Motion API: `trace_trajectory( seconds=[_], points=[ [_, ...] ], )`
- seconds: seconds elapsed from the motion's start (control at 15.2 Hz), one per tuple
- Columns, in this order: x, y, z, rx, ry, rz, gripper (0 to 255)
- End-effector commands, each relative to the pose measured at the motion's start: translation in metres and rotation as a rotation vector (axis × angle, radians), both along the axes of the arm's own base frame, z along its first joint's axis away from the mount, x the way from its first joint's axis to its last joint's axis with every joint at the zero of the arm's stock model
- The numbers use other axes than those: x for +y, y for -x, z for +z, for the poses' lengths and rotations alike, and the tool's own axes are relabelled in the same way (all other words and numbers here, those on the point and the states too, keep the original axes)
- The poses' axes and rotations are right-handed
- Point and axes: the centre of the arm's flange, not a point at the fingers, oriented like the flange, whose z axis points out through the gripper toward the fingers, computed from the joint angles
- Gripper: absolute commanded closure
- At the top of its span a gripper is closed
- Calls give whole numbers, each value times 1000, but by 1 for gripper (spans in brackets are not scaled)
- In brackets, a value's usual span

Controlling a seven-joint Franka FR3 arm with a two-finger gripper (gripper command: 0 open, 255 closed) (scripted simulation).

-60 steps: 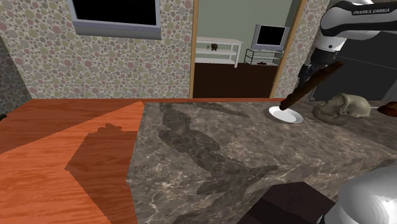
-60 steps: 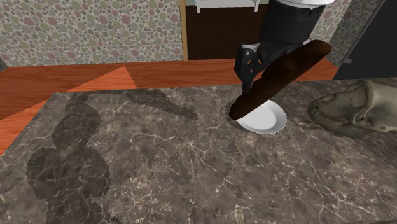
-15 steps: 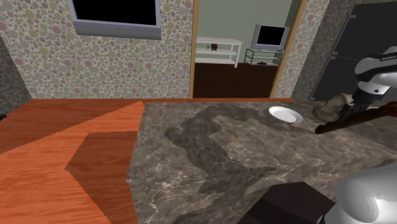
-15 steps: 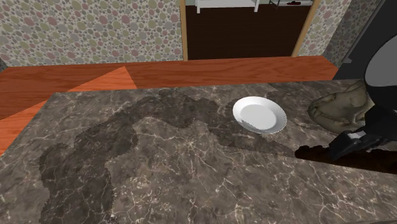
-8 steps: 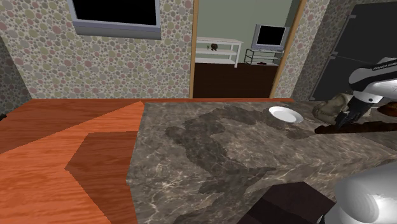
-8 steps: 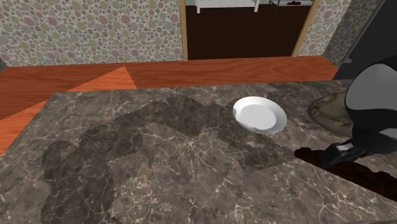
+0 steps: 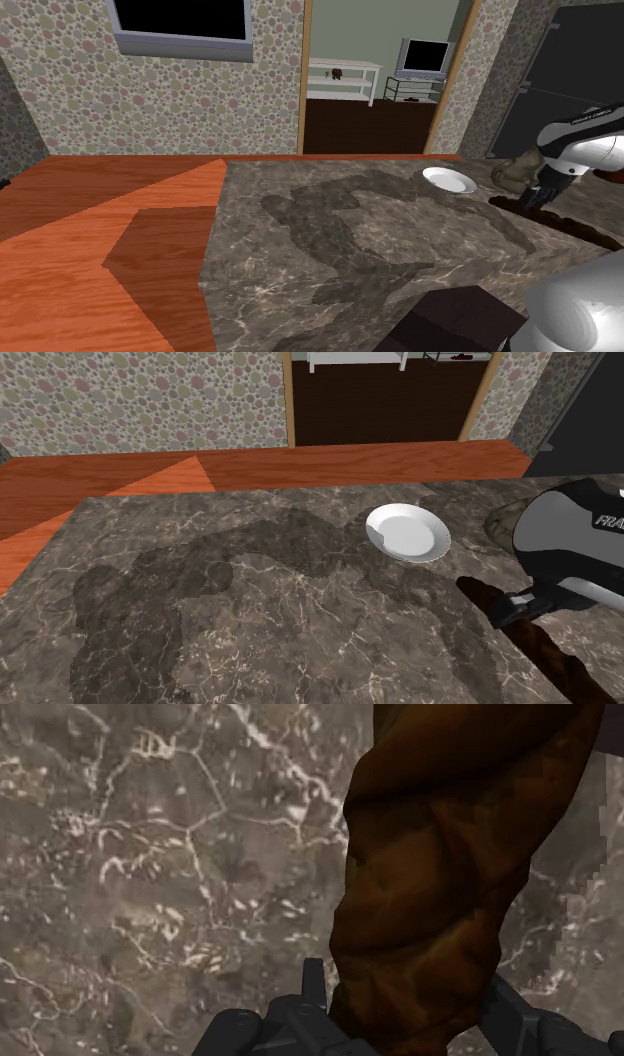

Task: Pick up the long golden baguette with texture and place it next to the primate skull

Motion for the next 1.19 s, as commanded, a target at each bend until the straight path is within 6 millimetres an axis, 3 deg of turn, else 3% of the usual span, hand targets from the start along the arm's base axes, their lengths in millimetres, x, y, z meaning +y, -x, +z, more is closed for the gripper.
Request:
trace_trajectory(
  seconds=[0.0,0.26,0.79,0.86,1.12],
  points=[
    [-1,0,-11,-1,1,0,255],
    [-1,0,-32,-1,1,0,255],
    [-1,0,-32,-1,1,0,255],
    [-1,0,-32,-1,1,0,0],
    [-1,0,-32,-1,1,0,0]
  ],
)
